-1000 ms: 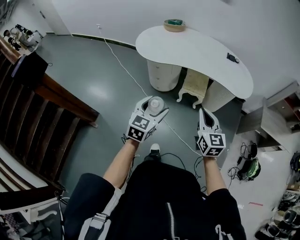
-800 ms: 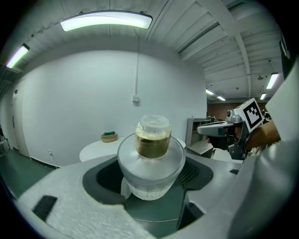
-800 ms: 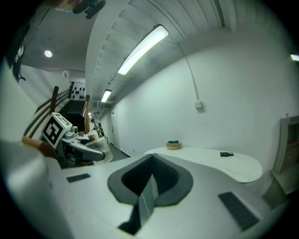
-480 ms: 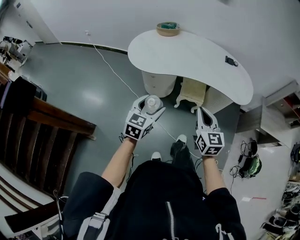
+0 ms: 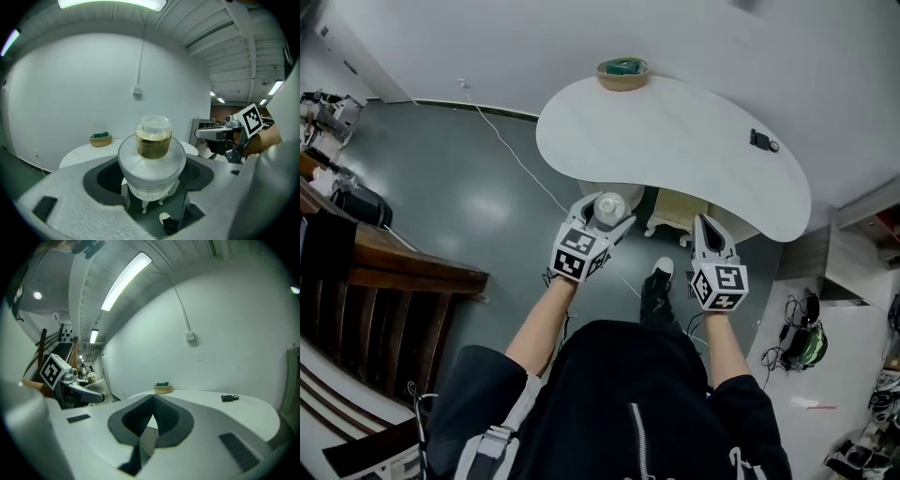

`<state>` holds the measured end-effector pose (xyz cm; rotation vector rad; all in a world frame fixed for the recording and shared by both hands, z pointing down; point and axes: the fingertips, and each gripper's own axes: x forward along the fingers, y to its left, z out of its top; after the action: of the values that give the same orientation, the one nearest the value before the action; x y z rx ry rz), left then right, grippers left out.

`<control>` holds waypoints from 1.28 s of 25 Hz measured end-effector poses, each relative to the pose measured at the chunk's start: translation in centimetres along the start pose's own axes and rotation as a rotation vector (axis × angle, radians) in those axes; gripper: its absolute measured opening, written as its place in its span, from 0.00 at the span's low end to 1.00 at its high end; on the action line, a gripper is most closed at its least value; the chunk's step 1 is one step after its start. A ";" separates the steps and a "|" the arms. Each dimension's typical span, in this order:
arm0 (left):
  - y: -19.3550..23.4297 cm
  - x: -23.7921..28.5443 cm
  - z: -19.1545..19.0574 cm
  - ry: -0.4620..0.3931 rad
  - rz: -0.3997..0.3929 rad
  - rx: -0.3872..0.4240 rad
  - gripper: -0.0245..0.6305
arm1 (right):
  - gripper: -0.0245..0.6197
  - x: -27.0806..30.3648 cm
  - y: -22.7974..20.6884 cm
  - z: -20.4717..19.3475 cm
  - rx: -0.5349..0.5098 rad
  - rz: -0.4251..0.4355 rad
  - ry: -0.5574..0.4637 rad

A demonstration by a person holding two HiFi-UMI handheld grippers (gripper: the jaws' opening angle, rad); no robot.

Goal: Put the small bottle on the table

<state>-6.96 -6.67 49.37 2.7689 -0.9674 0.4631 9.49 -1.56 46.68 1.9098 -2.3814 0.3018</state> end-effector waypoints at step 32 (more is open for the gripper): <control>10.0 34.7 13.0 0.049 -0.093 0.016 0.55 | 0.04 25.5 -26.9 8.3 -0.011 -0.048 0.044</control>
<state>15.51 -37.83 49.78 2.7879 -0.8234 0.5238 30.49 -33.17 46.02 1.9311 -2.3013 0.3232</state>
